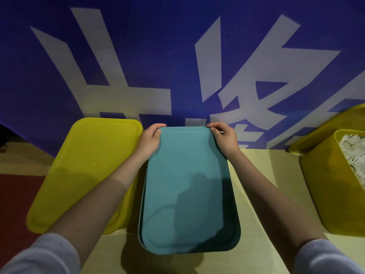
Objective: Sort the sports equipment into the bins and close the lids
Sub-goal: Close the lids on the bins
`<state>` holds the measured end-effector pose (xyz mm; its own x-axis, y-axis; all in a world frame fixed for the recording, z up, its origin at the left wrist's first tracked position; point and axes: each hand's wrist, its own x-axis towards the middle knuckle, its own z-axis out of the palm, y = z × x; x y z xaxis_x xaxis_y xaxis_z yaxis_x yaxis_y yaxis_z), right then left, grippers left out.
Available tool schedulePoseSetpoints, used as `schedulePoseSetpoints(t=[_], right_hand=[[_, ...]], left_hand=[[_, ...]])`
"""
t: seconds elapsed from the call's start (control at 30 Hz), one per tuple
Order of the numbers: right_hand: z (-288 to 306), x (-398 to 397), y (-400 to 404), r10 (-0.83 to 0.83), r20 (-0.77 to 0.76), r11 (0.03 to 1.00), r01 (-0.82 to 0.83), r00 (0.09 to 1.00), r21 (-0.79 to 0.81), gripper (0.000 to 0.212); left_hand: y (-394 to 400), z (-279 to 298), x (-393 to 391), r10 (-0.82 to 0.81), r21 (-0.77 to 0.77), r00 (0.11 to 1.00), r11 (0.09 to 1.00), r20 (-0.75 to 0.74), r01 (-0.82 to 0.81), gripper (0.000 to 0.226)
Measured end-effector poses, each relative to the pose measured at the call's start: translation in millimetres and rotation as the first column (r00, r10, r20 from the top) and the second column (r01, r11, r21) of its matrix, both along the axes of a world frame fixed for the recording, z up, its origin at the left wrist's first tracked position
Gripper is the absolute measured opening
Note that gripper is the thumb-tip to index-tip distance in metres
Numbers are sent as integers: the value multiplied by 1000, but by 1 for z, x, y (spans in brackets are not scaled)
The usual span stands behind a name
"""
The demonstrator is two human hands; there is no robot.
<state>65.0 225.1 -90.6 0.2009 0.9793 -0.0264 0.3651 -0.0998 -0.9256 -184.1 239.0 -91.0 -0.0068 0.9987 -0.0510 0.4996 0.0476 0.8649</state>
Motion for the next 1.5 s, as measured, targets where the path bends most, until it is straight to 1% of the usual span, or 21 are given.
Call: schedulePoseSetpoints(t=[0.07,0.17,0.23,0.33,0.4,0.47,0.53,0.67,0.77,0.83,0.9,1.0,1.1,1.17,1.3,1.37,1.43,1.5], right_hand=[[0,0,-1,-10,-2,1000,10,1000,-4,21],[1,-3,-3,-30,-15,999,30,999,-10,33],[2,-5,-6,-40,-8,999,40,999,6,39],[0,-4,-6,-60,45,997,58,997,41,43],[-1,-4,-5,-63,82,997,60,995,38,38],[-1,-4,-3,-33,166,999,28,986,31,28],[-2,-4,0,-10,225,1000,7,974,14,24],[0,-2,2,-3,140,999,8,990,-34,24],[-3,0,-6,-4,123,1000,6,992,-14,25],[-5,0,-13,8,112,1000,-7,994,-9,28],[-4,-1,-20,11,86,1000,-8,996,-26,32],[-3,-1,-35,-2,64,997,7,998,-82,41],[-2,-2,-63,-4,27,990,8,1000,-138,50],[-1,-4,-89,11,6,987,-10,1000,-159,55],[-3,-5,-144,23,-59,984,-33,998,-176,56],[-7,-5,-167,22,-89,983,-38,996,-182,55],[-8,-8,-183,21,-101,984,-38,995,-174,53],[-8,-11,-189,10,-72,985,-22,997,-171,52]], left_hand=[[-2,-1,1,8,9,1000,1000,-16,-8,31],[-1,0,2,11,-3,999,1000,-33,-11,31],[1,1,1,22,-45,1000,999,0,-22,30],[2,1,0,42,-111,997,993,66,-35,30],[2,1,0,51,-115,996,993,78,-42,29],[4,2,1,39,-98,997,995,65,-33,29],[7,4,3,19,-107,999,994,51,-14,29],[10,7,5,-7,-115,1000,993,3,7,28],[-2,3,6,17,-64,1000,998,-20,-18,30],[-16,1,5,103,-83,994,991,24,-101,33],[-30,-1,5,153,-145,984,980,92,-139,40],[-52,0,3,135,-198,985,974,109,-112,50],[-85,1,0,94,-200,979,978,179,-57,53],[-108,2,-3,76,-200,979,979,189,-37,53],[-153,10,-5,54,-197,969,980,243,-6,52],[-169,8,-5,78,-200,956,980,284,-20,49],[-179,7,-6,115,-224,925,974,363,-33,46],[-182,8,-9,145,-267,881,963,450,-23,44]])
